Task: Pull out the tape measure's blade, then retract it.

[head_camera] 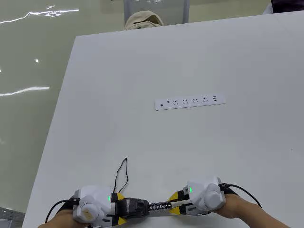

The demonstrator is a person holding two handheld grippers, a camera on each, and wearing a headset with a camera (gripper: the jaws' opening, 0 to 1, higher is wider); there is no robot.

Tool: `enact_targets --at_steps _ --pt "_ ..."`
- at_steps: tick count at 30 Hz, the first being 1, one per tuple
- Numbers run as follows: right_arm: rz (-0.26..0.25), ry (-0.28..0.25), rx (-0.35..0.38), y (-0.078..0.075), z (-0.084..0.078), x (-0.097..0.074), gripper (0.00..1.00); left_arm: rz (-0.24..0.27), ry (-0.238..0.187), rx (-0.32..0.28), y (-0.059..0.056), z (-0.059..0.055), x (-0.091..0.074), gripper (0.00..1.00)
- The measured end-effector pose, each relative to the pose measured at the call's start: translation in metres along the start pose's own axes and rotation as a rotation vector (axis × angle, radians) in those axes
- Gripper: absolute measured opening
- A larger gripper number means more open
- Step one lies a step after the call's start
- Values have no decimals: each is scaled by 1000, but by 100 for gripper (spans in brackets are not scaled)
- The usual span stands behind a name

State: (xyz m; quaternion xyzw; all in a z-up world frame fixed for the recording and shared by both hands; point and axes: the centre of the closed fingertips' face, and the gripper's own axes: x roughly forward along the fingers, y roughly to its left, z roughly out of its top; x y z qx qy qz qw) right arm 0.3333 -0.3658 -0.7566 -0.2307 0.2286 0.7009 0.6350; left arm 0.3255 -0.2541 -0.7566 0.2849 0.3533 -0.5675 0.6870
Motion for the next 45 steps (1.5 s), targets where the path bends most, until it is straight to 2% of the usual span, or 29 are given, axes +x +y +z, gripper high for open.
enact_targets --at_steps 45 --pt "-2 13 12 -1 -11 -13 10 -3 -2 3 0 0 1 28"
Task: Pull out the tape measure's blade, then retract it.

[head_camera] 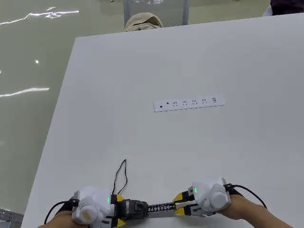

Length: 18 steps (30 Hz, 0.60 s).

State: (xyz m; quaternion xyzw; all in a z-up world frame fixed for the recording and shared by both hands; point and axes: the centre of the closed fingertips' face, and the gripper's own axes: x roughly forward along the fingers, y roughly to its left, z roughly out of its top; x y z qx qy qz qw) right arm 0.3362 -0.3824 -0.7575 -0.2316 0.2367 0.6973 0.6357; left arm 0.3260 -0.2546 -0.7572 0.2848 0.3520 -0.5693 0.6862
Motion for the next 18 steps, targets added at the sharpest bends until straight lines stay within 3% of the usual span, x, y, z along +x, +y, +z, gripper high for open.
enact_targets --at_steps 18 --pt "-1 2 2 0 -4 -5 10 0 -1 2 0 1 0 28"
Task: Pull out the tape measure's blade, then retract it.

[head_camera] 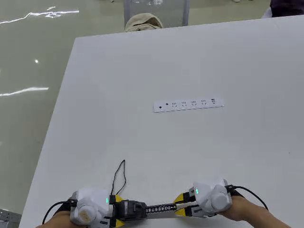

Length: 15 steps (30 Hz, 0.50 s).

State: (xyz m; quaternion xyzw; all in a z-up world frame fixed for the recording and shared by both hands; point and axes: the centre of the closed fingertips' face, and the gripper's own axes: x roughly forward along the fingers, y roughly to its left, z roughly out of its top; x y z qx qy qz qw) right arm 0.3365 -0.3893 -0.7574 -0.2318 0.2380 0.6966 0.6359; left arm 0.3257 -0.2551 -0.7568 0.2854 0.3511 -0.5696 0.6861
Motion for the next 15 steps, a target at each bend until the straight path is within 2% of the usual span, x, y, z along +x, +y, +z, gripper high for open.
enact_targets --at_steps 15 --pt "-5 3 3 -1 -5 -5 10 1 -1 -5 0 0 0 28"
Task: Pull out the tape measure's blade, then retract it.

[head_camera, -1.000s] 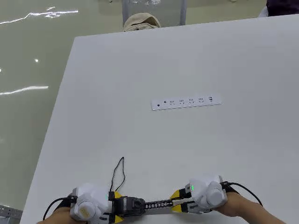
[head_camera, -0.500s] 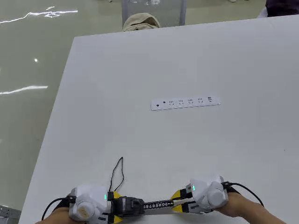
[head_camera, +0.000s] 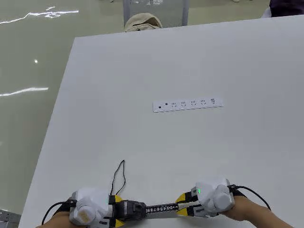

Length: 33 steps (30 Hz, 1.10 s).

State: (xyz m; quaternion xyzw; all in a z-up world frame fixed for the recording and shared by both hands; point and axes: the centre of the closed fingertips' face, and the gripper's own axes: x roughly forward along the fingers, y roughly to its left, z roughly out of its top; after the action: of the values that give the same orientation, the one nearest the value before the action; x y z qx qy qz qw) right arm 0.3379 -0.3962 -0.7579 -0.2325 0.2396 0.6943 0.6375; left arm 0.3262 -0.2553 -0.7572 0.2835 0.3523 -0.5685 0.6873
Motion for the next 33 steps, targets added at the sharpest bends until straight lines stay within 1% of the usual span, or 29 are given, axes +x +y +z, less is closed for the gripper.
enact_targets --at_steps 9,13,33 --pt "-3 2 3 0 0 -4 10 -1 1 1 1 0 0 28" --pt "-3 3 4 -1 -4 -3 10 0 1 1 1 0 0 28" --pt "-1 8 7 0 -8 -10 10 -1 1 2 0 1 0 28"
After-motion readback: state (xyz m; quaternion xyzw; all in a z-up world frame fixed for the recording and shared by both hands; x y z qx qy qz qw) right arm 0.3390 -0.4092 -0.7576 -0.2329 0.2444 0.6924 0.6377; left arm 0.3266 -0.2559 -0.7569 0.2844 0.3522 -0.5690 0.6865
